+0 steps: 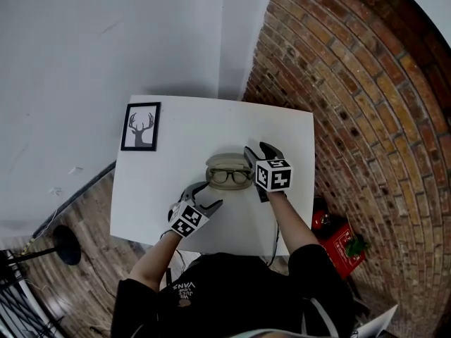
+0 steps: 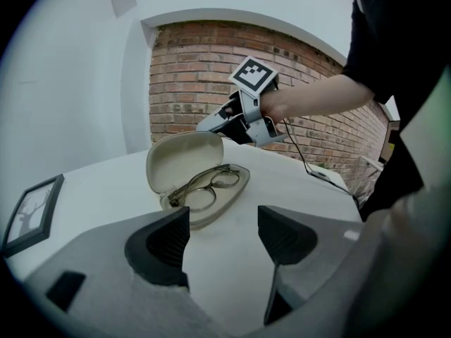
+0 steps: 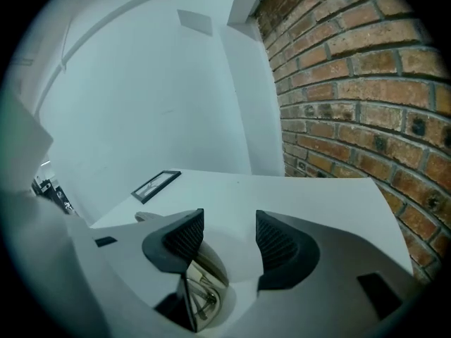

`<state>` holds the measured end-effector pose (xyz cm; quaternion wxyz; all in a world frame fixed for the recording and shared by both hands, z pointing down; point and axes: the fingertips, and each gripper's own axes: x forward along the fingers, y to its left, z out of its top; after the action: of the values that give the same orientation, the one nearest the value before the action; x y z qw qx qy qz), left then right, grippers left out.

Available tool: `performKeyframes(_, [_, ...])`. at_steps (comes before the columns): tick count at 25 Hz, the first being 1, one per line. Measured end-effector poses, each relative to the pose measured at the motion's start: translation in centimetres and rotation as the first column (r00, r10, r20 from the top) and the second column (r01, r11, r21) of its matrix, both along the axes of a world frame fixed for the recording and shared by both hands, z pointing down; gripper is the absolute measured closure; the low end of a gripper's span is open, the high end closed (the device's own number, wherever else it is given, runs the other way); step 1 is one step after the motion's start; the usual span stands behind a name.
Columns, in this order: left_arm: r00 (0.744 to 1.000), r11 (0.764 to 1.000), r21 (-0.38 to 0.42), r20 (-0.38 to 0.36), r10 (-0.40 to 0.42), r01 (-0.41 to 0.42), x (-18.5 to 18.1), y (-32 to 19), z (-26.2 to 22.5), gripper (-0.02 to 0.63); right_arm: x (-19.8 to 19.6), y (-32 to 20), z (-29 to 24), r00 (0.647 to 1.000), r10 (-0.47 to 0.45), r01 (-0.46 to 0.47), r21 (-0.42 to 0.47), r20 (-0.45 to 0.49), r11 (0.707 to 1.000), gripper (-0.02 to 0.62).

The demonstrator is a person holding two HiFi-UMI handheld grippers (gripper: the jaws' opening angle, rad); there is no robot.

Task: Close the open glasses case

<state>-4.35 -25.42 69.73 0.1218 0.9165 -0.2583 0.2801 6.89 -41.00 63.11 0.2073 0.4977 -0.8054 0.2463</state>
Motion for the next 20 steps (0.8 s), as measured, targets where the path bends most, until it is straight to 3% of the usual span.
performKeyframes(4, [1.0, 1.0, 0.005, 0.007, 0.013, -0.013, -0.1, 0.6, 0.1, 0.307, 0.1, 1.8, -0.3, 1.0, -0.004, 0.004, 0.001, -0.012, 1.0, 0.377])
performKeyframes(9, [1.0, 0.998, 0.066, -0.012, -0.004, 0.005, -0.4, 0.4, -2.4, 0.305, 0.1, 4.1, -0.3, 1.0, 0.003, -0.003, -0.005, -0.017, 1.0, 0.376])
performKeyframes(14, [0.999, 0.989, 0.142, -0.017, -0.029, 0.032, -0.6, -0.3, -4.2, 0.237, 0.0, 6.6, 0.4, 0.999, 0.003, -0.003, -0.02, -0.034, 1.0, 0.37])
performKeyframes(20, [0.999, 0.984, 0.172, 0.023, 0.034, -0.037, 0.5, 0.4, -4.1, 0.206, 0.3, 8.5, 1.3, 0.999, 0.005, -0.006, -0.039, -0.048, 0.999, 0.371])
